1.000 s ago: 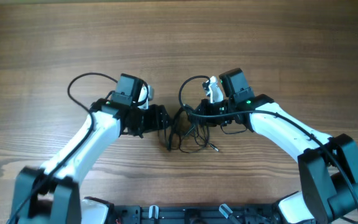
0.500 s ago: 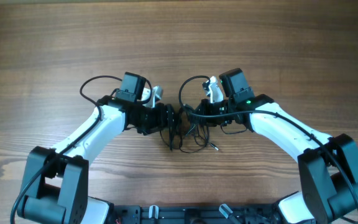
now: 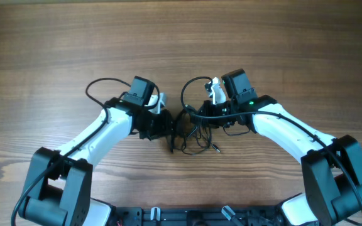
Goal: Untangle cables
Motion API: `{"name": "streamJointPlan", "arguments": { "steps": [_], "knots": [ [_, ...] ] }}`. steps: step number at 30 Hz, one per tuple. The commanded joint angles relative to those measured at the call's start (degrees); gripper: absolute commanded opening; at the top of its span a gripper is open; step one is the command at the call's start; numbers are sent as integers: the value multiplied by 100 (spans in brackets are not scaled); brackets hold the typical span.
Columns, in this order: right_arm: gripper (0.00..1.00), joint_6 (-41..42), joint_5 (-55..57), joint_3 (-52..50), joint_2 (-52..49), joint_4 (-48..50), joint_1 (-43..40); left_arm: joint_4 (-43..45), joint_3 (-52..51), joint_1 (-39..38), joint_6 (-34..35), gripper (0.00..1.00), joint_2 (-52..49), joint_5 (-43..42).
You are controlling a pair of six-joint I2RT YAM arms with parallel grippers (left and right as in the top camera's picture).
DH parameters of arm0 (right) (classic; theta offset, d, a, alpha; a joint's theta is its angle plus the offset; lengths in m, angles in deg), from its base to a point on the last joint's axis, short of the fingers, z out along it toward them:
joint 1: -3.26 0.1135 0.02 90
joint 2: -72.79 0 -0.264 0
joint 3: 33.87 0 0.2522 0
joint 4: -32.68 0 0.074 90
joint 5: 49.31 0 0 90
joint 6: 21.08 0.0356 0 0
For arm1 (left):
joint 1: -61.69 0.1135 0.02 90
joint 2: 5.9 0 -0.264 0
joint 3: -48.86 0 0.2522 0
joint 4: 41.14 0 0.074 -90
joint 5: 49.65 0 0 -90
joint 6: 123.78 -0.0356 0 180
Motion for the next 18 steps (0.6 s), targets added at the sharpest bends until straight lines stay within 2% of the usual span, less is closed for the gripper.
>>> {"name": "streamJointPlan", "arguments": {
  "steps": [1, 4, 9, 12, 18],
  "knots": [
    [4, -111, -28, 7, 42, -13, -7, 11, -15, 354, -28, 16, -46, 282],
    [4, -114, -28, 7, 42, -13, -7, -11, -15, 654, -37, 4, -46, 282],
    [4, -94, 197, 7, 42, -103, -9, -190, -15, 1123, -269, 4, 66, 278],
    [4, 61, 684, 7, 42, -334, -9, -378, -15, 1495, -361, 4, 291, 245],
    [4, 125, 824, 7, 42, -413, -9, -514, -13, 2138, -636, 4, 977, 177]
  ]
}}
